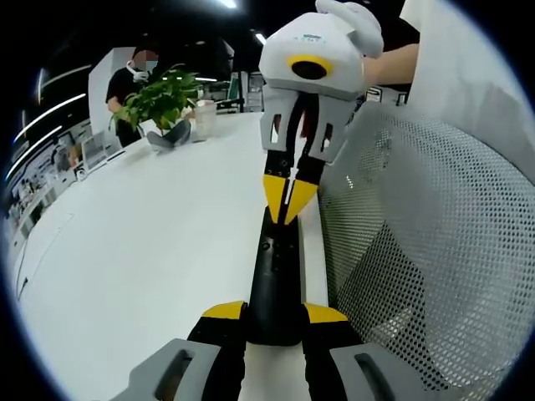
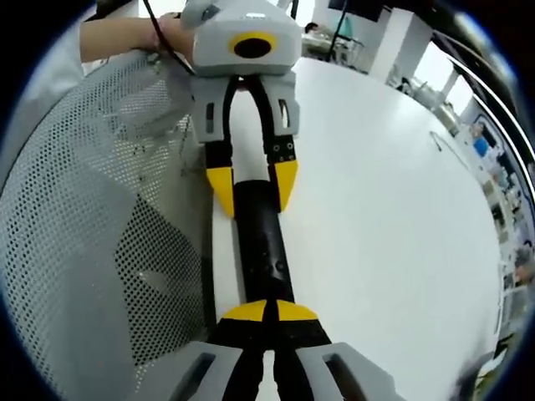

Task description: Press the specified remote control buttons in sequence, fully releasing each button before pressing the next.

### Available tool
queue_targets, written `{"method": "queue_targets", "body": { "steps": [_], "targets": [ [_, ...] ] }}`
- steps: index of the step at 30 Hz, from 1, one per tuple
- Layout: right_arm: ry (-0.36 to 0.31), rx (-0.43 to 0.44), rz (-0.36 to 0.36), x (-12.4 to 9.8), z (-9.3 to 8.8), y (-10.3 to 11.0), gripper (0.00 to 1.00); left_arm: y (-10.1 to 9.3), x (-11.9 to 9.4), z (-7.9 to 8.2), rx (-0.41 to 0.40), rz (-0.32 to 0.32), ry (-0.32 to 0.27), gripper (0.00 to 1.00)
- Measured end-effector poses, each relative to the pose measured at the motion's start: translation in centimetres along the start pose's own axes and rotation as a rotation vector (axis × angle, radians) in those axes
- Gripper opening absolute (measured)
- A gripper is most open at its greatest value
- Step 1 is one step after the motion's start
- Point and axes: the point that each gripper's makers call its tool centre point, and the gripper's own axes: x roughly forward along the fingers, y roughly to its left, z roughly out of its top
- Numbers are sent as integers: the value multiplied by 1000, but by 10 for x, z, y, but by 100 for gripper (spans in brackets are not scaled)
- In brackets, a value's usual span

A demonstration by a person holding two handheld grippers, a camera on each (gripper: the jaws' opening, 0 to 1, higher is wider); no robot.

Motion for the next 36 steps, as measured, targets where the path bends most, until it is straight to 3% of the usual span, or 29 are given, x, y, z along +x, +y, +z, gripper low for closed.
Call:
{"method": "queue_targets", "body": {
  "steps": [12, 23, 29, 33, 36],
  "targets": [
    [39, 15, 19, 3, 1, -1, 0, 0, 0, 0, 1, -3, 1, 25],
    [56, 17, -10, 3, 0, -2, 0, 0, 0, 1, 2, 1, 4, 25],
    [11, 51, -2, 1, -1, -2, 0, 0, 0, 1, 0, 3, 4, 25],
    [-67, 160, -4, 0, 1, -3, 0, 0, 0, 1, 0, 4, 4, 25],
    [-74, 182, -1, -1, 0, -4, 0, 0, 0, 1, 2, 4, 6, 25]
  ]
}}
